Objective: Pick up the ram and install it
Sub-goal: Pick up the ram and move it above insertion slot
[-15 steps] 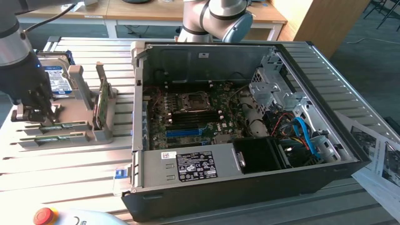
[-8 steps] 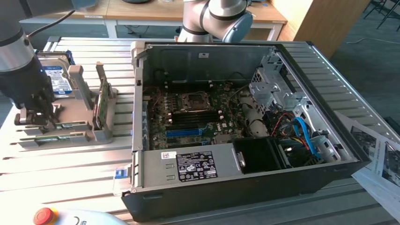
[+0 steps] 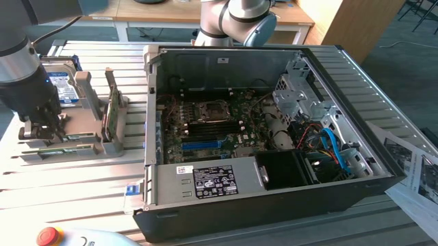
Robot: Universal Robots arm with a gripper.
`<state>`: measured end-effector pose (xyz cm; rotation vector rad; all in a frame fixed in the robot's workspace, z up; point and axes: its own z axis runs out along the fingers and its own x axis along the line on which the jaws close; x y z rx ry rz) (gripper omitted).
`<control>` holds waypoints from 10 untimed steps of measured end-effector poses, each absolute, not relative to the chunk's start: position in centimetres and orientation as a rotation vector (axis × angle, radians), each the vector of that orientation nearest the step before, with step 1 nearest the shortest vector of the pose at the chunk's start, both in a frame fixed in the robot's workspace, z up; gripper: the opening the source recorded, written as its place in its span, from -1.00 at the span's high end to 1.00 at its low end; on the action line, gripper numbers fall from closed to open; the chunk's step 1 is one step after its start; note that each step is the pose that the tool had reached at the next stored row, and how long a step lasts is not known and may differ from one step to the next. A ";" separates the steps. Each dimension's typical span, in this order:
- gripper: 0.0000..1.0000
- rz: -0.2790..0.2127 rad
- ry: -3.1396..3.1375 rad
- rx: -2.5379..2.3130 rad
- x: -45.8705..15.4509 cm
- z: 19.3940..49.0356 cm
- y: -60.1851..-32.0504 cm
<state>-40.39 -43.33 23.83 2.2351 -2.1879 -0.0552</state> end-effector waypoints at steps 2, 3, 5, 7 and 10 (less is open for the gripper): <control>0.52 -0.055 -2.188 2.235 -40.4 23.8 -43.3; 0.52 -0.055 -2.188 2.235 -40.4 23.8 -43.3; 0.52 -0.056 -2.188 2.235 -40.2 23.8 -43.4; 0.52 -0.057 -2.187 2.234 -40.0 23.8 -43.5; 0.52 -0.058 -2.187 2.234 -39.7 23.8 -43.6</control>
